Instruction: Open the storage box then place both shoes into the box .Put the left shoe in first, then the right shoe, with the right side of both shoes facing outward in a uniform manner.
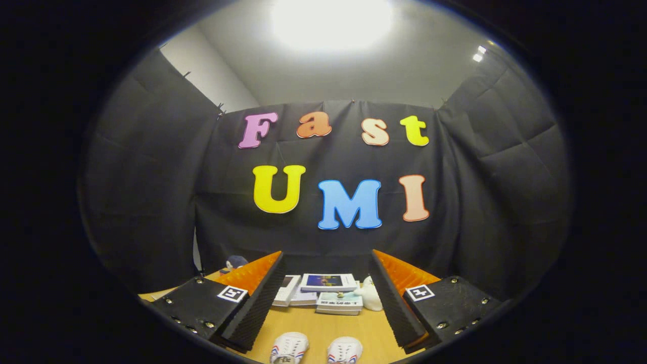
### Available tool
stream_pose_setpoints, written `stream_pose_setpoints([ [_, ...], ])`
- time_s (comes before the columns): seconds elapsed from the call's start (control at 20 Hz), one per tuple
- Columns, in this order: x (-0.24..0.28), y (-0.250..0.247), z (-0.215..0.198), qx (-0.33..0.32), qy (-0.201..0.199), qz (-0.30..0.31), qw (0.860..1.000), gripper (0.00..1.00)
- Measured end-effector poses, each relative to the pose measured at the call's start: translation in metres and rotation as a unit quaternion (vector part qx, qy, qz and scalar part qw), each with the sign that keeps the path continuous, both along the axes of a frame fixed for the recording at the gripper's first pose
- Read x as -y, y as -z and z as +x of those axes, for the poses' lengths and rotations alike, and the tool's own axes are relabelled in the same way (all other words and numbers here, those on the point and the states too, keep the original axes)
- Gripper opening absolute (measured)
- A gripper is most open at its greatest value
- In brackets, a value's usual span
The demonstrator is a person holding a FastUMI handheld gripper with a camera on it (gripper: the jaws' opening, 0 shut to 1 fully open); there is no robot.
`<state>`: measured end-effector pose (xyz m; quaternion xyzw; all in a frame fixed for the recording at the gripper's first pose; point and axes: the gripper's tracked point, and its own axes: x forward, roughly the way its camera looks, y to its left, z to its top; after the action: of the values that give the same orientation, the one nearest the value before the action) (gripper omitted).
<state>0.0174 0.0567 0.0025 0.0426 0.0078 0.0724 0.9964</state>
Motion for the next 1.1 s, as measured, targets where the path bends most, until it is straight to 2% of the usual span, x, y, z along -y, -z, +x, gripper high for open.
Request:
stream_pose_setpoints([
  [0.25, -0.019, 0.023, 0.002, -0.049, -0.020, 0.065, 0.997, 0.98],
  [0.45, -0.045, 0.051, -0.003, -0.112, -0.057, 0.133, 0.983, 0.98],
  [0.85, -0.101, 0.110, -0.019, -0.234, -0.132, 0.246, 0.931, 0.97],
  [1.1, -0.121, 0.146, -0.027, -0.292, -0.153, 0.294, 0.897, 0.97],
])
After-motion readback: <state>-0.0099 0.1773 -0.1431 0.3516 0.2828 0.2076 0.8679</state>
